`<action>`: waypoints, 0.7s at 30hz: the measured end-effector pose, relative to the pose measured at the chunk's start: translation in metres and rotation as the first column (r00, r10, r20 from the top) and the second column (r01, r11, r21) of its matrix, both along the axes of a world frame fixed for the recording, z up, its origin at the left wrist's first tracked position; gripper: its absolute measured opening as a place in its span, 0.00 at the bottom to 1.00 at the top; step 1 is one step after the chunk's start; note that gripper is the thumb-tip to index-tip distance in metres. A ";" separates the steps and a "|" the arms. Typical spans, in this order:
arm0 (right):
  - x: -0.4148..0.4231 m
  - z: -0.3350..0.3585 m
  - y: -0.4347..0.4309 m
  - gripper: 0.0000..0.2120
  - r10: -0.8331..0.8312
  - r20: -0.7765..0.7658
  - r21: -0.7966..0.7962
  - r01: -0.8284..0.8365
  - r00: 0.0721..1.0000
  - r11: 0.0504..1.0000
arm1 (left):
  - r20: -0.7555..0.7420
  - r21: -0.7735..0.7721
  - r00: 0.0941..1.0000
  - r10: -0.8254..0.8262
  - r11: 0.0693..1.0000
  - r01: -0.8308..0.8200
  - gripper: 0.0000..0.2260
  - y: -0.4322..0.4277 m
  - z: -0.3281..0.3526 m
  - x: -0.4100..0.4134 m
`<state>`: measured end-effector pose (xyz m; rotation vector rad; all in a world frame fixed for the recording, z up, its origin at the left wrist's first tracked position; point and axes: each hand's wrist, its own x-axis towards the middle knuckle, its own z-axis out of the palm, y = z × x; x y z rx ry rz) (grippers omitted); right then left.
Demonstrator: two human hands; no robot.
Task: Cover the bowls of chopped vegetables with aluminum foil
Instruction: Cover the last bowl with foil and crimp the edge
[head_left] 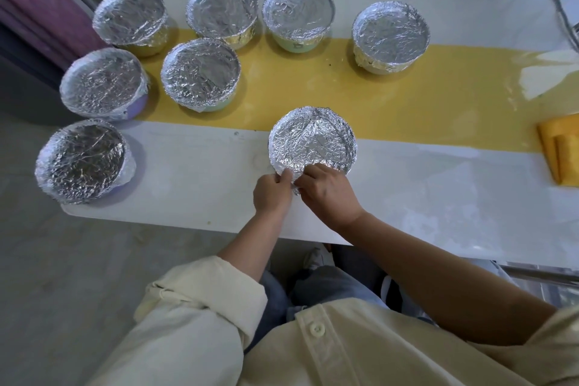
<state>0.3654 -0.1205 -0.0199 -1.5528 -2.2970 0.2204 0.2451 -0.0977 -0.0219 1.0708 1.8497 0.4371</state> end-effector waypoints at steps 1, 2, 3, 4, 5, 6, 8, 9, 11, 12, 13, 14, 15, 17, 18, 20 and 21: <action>-0.001 0.000 0.000 0.09 0.002 -0.008 -0.003 -0.002 1.000 1.000 | 0.002 0.007 1.000 0.005 1.000 -0.005 0.19 0.001 -0.002 0.002; -0.001 0.000 0.001 0.09 0.007 -0.018 -0.010 -0.007 1.000 1.000 | -0.012 0.009 1.000 0.025 1.000 -0.025 0.17 0.002 -0.002 0.004; -0.002 0.000 0.002 0.09 0.010 -0.028 -0.019 -0.010 1.000 1.000 | -0.024 0.010 0.998 0.050 0.999 -0.050 0.16 0.005 -0.004 0.006; -0.003 -0.001 0.003 0.09 0.008 -0.036 -0.026 -0.009 0.999 1.000 | -0.025 0.013 0.997 0.075 0.997 -0.074 0.16 0.007 -0.005 0.006; -0.003 -0.001 0.004 0.09 0.004 -0.042 -0.033 -0.005 0.999 0.999 | -0.020 0.017 0.996 0.086 0.996 -0.086 0.15 0.008 -0.007 0.006; -0.004 -0.001 0.004 0.08 -0.001 -0.046 -0.041 -0.001 0.999 0.999 | -0.016 0.014 0.996 0.084 0.996 -0.083 0.15 0.009 -0.008 0.006; -0.004 -0.002 0.004 0.08 -0.002 -0.049 -0.050 -0.001 0.999 0.999 | -0.018 0.027 0.997 0.069 0.997 -0.068 0.15 0.008 -0.009 0.005; -0.003 -0.002 0.004 0.07 -0.002 -0.047 -0.053 -0.001 0.999 0.999 | -0.011 0.040 0.998 0.065 0.997 -0.064 0.15 0.008 -0.009 0.004; -0.002 -0.004 0.003 0.06 0.002 -0.043 -0.053 -0.004 0.999 0.999 | -0.011 0.064 0.998 0.061 0.996 -0.061 0.14 0.009 -0.010 0.002; -0.002 -0.005 0.003 0.05 0.002 -0.048 -0.053 -0.005 0.999 0.999 | -0.028 0.064 0.999 0.047 0.997 -0.045 0.14 0.009 -0.010 0.001; -0.003 -0.006 0.003 0.03 -0.003 -0.058 -0.057 0.000 0.998 0.998 | -0.042 0.062 0.998 0.035 0.998 -0.033 0.13 0.011 -0.010 0.000; -0.004 -0.008 0.003 0.04 -0.016 -0.073 -0.063 0.011 0.997 0.998 | -0.049 0.061 0.998 0.033 0.998 -0.030 0.13 0.012 -0.009 -0.001; -0.005 -0.009 0.003 0.05 -0.028 -0.086 -0.068 0.022 0.996 0.997 | -0.046 0.061 0.999 0.027 0.998 -0.025 0.13 0.014 -0.007 -0.002; -0.005 -0.010 0.003 0.05 -0.038 -0.097 -0.075 0.030 0.995 0.997 | -0.039 0.048 0.999 0.004 0.999 -0.002 0.15 0.015 -0.005 -0.003; -0.005 -0.009 0.002 0.04 -0.036 -0.101 -0.076 0.028 0.994 0.997 | -0.031 0.032 0.999 -0.006 0.999 0.007 0.16 0.013 -0.003 -0.003; -0.004 -0.008 0.002 0.05 -0.032 -0.116 -0.072 0.024 0.993 0.997 | 0.017 -0.040 1.000 0.021 0.999 -0.021 0.20 0.009 -0.004 -0.004; -0.004 -0.007 0.002 0.07 -0.033 -0.126 -0.066 0.025 0.991 0.997 | 0.047 -0.071 0.998 0.051 0.996 -0.048 0.20 0.007 -0.006 -0.004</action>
